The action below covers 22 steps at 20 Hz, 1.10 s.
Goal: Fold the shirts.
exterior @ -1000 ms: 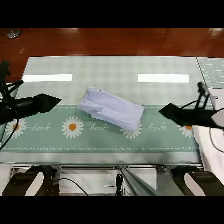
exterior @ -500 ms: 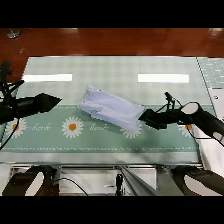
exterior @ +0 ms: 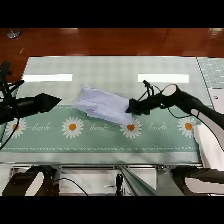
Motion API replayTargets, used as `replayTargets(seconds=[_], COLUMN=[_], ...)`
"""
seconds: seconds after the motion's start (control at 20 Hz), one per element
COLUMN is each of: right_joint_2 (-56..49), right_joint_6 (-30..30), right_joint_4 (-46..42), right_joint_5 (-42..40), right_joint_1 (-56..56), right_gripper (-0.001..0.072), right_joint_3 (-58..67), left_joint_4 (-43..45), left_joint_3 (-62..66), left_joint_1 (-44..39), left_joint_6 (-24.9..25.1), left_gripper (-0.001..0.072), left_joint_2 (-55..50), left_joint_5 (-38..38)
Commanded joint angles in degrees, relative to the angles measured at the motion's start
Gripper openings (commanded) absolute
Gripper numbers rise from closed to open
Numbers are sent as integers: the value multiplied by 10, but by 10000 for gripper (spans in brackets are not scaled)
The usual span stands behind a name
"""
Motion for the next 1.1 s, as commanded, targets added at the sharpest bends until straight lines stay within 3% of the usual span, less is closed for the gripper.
replayTargets(seconds=[0.0,0.35,0.5,0.75,1.05], right_joint_2=[1,12,19,83,221], right_joint_6=[-11,83,122,153,190], right_joint_4=[-36,-178,-214,-308,-339], right_joint_5=[76,290,379,511,511], right_joint_1=[9,-27,-94,-275,-500], right_gripper=[18,18,19,18,18], right_joint_3=[139,527,618,624,471], left_joint_4=[0,0,0,0,0], left_joint_3=[0,0,0,0,0], left_joint_1=[0,0,0,0,0], left_joint_6=[0,0,0,0,0], left_gripper=[22,22,22,22,22], left_joint_2=[0,0,0,0,0], left_joint_5=[0,0,0,0,0])
